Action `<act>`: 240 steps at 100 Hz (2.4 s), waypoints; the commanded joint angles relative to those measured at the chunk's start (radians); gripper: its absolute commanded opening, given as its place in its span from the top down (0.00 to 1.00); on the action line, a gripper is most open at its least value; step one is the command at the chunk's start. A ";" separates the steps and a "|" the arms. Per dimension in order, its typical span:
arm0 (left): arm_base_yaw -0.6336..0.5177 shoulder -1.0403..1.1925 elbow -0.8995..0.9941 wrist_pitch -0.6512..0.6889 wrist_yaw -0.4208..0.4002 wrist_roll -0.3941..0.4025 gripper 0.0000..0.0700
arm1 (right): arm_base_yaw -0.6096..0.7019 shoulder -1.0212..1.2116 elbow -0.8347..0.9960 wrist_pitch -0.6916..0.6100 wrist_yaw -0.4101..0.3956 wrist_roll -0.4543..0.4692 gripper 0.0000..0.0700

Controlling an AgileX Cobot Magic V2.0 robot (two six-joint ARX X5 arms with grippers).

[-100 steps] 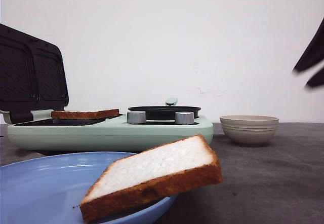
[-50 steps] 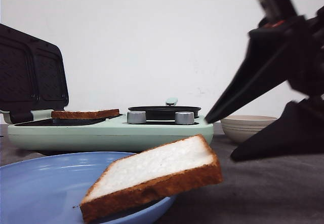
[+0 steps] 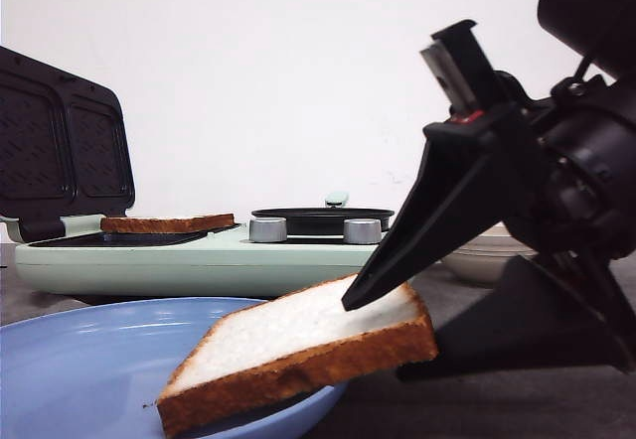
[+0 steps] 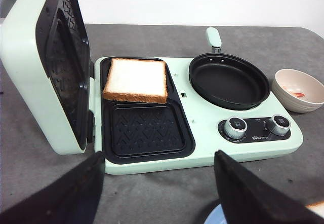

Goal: Make breakfast with bread and shrimp
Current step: 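Reach the right gripper to the remaining bread slice on the plate, then grasp the bread slice with the right gripper and lift it toward the press, then lower the bread onto the nearer press plate and open the right gripper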

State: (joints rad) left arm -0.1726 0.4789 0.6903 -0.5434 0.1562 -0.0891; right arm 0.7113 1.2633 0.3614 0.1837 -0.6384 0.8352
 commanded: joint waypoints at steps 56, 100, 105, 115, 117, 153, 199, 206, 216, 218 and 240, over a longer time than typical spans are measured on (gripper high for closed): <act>0.000 0.003 0.006 0.008 -0.003 0.009 0.50 | 0.019 -0.018 0.026 0.240 0.017 0.149 1.00; 0.000 0.003 0.006 0.013 -0.003 0.009 0.50 | 0.018 0.019 0.299 0.077 0.045 0.058 1.00; 0.000 0.003 0.006 0.013 -0.003 0.009 0.50 | 0.018 0.042 0.345 0.050 0.046 0.036 1.00; 0.000 0.003 0.006 0.013 -0.003 0.009 0.50 | 0.018 0.106 0.445 0.004 0.048 -0.004 1.00; 0.000 0.003 0.006 0.013 -0.003 0.009 0.50 | 0.018 0.122 0.466 -0.007 0.048 -0.013 1.00; 0.000 0.003 0.006 0.013 -0.003 0.009 0.50 | 0.018 0.484 0.865 -0.089 0.036 -0.061 1.00; 0.000 0.003 0.006 0.014 -0.003 -0.002 0.50 | 0.018 0.804 1.211 -0.187 0.037 -0.047 1.00; 0.000 0.003 0.006 0.014 -0.003 -0.002 0.50 | 0.018 0.821 1.220 -0.184 0.044 -0.034 1.00; 0.000 0.003 0.006 0.016 -0.003 -0.002 0.50 | 0.019 0.835 1.222 -0.185 0.065 -0.029 1.00; 0.000 0.003 0.006 0.016 -0.003 -0.002 0.50 | 0.019 0.836 1.221 -0.186 0.065 -0.029 1.00; 0.000 0.003 0.006 0.017 -0.003 -0.002 0.50 | 0.026 0.842 1.221 -0.192 0.087 -0.029 1.00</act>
State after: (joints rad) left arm -0.1726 0.4789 0.6903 -0.5415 0.1558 -0.0921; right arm 0.7231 2.0789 1.5536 -0.0170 -0.5522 0.8013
